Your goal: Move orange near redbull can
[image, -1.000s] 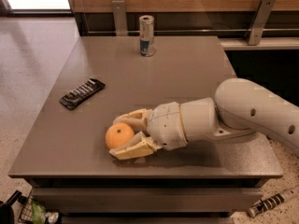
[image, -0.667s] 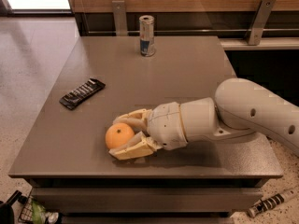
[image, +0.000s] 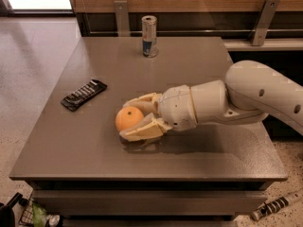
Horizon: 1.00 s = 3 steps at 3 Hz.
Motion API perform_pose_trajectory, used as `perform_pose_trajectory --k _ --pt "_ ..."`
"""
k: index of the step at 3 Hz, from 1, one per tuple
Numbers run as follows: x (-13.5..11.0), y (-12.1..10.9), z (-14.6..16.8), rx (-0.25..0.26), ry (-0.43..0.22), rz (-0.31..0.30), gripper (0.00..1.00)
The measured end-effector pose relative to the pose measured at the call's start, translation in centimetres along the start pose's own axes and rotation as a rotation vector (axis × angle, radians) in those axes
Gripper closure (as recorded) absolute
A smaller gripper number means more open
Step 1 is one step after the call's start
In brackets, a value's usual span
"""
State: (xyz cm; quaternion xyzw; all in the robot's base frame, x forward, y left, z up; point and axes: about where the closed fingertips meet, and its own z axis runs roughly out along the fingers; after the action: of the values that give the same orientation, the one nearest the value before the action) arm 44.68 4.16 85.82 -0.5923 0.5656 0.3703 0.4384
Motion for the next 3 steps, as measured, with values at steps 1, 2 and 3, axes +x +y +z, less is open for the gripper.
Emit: perform_pose_trajectory --k 1,2,3 --pt "-1.1 -5.0 -2.7 0.036 -0.009 0.020 1.00" --pt "-1.4 -9.6 -4.9 0.088 -0.018 0.039 1.00" --pt "-0.8 -16.0 -7.8 0.186 -0.026 0.074 1.00"
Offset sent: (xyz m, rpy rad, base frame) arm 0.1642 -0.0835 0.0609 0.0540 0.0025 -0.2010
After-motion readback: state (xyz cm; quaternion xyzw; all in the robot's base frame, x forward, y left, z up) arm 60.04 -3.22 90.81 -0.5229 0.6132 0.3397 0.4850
